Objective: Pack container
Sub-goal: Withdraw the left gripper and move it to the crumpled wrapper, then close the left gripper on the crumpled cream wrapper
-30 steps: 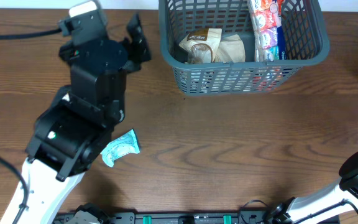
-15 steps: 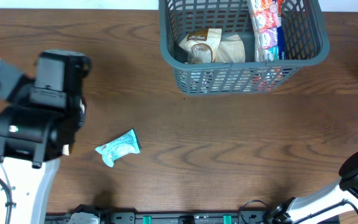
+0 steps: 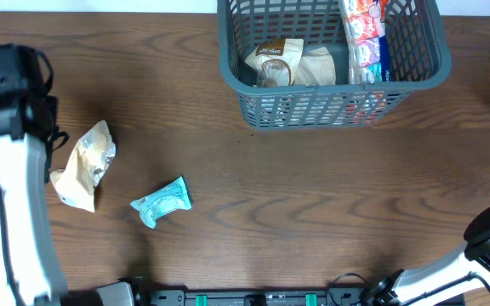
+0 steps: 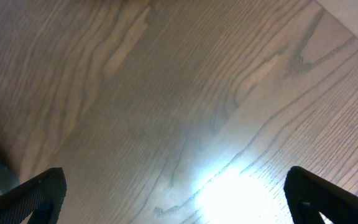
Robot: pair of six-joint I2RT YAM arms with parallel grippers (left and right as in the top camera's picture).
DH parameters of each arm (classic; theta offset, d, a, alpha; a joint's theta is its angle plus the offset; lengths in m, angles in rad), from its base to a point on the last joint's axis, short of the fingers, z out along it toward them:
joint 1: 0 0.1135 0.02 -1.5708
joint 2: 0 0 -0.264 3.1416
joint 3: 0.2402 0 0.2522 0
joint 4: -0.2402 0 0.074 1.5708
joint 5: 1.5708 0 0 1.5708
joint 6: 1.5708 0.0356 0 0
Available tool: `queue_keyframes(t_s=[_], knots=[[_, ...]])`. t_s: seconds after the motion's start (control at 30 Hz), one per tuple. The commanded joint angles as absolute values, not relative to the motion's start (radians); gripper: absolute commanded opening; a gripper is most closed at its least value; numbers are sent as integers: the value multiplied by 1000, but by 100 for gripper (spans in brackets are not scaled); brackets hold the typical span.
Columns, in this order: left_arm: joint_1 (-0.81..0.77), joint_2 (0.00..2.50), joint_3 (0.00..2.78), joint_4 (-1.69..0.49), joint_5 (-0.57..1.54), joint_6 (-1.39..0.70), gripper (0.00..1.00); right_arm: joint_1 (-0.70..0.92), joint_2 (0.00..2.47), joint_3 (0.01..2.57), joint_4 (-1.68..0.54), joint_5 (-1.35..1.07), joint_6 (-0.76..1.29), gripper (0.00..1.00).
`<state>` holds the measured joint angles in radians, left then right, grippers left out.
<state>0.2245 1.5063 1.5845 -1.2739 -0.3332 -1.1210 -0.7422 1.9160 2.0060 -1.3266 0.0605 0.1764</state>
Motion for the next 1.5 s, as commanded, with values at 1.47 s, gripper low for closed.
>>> queue_keyframes(t_s=[1.47], knots=[[429, 1943, 1516, -1118, 25, 321, 99, -748, 1916, 2000, -1350, 71, 186, 99]])
